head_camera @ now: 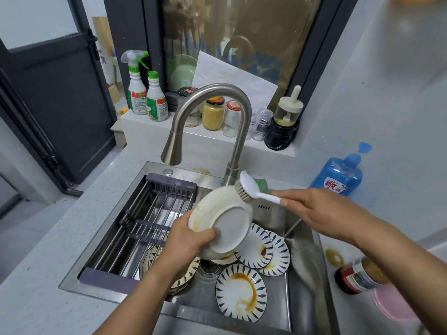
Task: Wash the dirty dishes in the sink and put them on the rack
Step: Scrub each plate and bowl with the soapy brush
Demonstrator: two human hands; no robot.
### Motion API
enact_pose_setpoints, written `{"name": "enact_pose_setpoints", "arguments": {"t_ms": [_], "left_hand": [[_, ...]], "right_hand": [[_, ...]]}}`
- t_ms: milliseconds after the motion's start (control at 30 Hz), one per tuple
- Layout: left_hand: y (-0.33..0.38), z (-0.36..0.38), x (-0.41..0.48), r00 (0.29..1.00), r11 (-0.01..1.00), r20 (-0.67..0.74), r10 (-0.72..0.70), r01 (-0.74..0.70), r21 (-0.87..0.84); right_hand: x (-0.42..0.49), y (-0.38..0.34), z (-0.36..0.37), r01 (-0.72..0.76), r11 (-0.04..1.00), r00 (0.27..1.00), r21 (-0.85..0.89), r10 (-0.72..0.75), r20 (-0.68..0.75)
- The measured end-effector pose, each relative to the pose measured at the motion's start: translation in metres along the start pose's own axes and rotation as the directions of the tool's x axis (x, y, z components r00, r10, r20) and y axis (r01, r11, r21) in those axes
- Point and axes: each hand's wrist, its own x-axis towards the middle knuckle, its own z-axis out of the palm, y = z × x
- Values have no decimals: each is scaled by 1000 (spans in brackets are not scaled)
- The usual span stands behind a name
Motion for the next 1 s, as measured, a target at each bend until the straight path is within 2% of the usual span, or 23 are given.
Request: {"name": "enact_pose_setpoints", "arguments": {"t_ms": [133,300,367,500,567,633,700,800,900,1000], "left_hand": [[2,-1,2,998,961,-53,-39,23,-274],[2,-1,6,996,865,-53,-71,35,-500],[0,-2,7,994,892,-60,-97,60,-447],[-8,4,8,993,983,-22,-115,111,-146],[-12,8,8,991,982,-18,-135,131,-136],[-11,10,7,990,968,-42,-137,125,-217],[-8,7,7,987,928,-45,-157,132,-349],[-5,4,10,970,802,7,-244,206,-560],[-7,7,16,943,651,46,-329,262,-712],[-11,13,20,920,586,7,-392,255,-769]], "right_hand": [[0,12,8,-5,991,1000,134,4,10],[-9,10,22,-38,995,999,97,35,30],[-11,4,23,-34,999,999,4,33,26],[-9,-19,12,91,980,994,-179,-102,-50],[-6,-27,6,127,962,987,-243,-147,-65],[-3,-22,3,85,968,993,-238,-102,-59],[-1,-8,6,15,985,999,-173,-20,-27],[-5,9,17,-32,995,999,-95,35,28],[-11,4,27,-3,996,998,-94,8,55],[-18,-6,38,58,980,997,-191,-45,70]]}}
